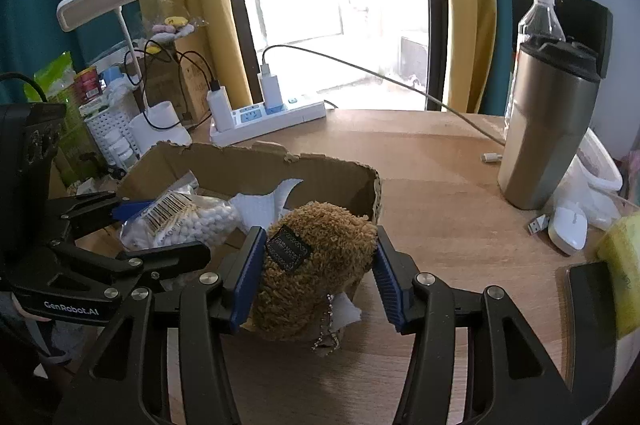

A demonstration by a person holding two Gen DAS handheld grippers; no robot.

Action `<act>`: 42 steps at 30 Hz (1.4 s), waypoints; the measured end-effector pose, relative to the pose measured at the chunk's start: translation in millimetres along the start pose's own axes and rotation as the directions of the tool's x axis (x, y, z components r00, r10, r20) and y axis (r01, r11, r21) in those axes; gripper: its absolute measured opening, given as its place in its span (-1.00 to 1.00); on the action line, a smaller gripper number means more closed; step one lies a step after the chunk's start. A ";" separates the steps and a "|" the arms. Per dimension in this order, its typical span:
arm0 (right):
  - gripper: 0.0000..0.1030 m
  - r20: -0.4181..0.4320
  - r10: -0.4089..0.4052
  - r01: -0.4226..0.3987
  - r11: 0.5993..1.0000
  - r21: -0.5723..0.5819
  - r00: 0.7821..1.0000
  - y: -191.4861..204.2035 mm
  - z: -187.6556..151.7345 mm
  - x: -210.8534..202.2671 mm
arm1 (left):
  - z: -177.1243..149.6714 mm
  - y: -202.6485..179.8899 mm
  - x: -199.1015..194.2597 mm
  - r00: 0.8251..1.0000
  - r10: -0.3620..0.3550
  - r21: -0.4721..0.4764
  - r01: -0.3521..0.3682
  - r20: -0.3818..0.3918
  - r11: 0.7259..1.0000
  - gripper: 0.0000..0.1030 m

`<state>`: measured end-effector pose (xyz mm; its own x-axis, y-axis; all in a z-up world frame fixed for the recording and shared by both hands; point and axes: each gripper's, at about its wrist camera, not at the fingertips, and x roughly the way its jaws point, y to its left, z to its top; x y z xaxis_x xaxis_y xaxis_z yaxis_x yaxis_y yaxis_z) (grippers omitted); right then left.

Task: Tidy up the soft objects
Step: 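Carry the swab bag with the left tool while the right tool carries the brown plush into the box, then open both tools to drop the items in the box and withdraw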

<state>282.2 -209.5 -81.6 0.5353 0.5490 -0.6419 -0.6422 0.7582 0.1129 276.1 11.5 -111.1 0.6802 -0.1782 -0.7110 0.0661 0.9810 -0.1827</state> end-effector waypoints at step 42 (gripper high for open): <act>0.35 -0.044 -0.073 0.075 0.996 0.047 0.996 -5.4 -14.5 -4.5 | -6.1 2.4 -30.1 0.998 0.018 -0.033 -0.016 0.054 0.999 0.69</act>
<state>275.3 -221.2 -90.3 0.5565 0.4762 -0.6809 -0.5737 0.8130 0.0997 251.4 18.8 -94.3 0.7197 -0.1561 -0.6765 0.0307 0.9806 -0.1936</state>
